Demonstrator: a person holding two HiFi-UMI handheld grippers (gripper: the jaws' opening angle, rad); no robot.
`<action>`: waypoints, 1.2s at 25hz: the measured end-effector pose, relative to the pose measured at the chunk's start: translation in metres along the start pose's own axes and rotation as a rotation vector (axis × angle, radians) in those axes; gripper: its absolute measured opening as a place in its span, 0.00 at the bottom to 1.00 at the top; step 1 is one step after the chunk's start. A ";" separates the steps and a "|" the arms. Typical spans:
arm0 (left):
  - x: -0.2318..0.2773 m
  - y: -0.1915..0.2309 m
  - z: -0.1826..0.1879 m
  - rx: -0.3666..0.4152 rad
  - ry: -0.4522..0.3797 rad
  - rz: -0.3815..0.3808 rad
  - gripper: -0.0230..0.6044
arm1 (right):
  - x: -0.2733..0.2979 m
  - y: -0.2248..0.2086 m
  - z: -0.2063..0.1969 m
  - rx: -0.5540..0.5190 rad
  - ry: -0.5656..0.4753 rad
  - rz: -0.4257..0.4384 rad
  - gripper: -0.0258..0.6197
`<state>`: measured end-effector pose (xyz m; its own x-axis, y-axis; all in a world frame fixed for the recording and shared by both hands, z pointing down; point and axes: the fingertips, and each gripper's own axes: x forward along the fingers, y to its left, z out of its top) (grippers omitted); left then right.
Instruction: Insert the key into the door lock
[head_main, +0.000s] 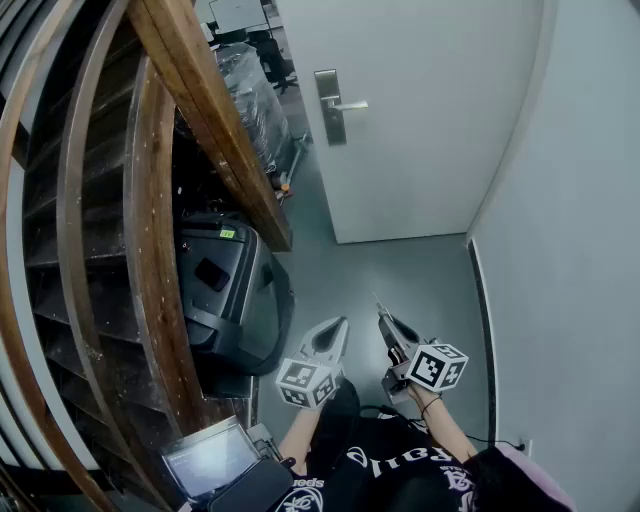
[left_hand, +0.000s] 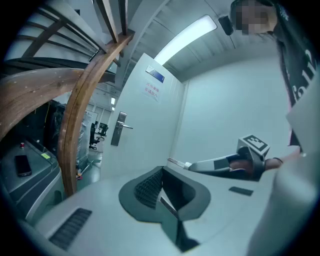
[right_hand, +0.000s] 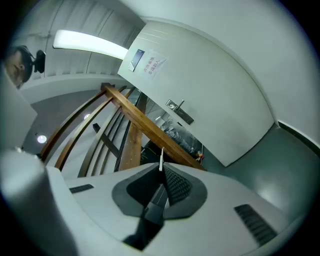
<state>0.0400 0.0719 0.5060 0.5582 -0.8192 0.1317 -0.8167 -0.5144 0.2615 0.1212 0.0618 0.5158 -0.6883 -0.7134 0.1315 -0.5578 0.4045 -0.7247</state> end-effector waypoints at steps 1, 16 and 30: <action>0.005 0.012 0.007 0.007 -0.002 -0.010 0.04 | 0.014 0.002 0.004 -0.004 -0.005 -0.002 0.10; 0.063 0.146 0.073 0.064 0.018 -0.134 0.04 | 0.175 0.019 0.043 0.082 -0.091 -0.044 0.10; 0.111 0.196 0.071 -0.010 0.049 -0.121 0.04 | 0.259 -0.019 0.107 0.100 -0.111 -0.050 0.10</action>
<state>-0.0690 -0.1379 0.5040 0.6593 -0.7378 0.1449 -0.7416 -0.6062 0.2875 0.0036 -0.1916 0.4918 -0.6023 -0.7923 0.0976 -0.5372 0.3119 -0.7837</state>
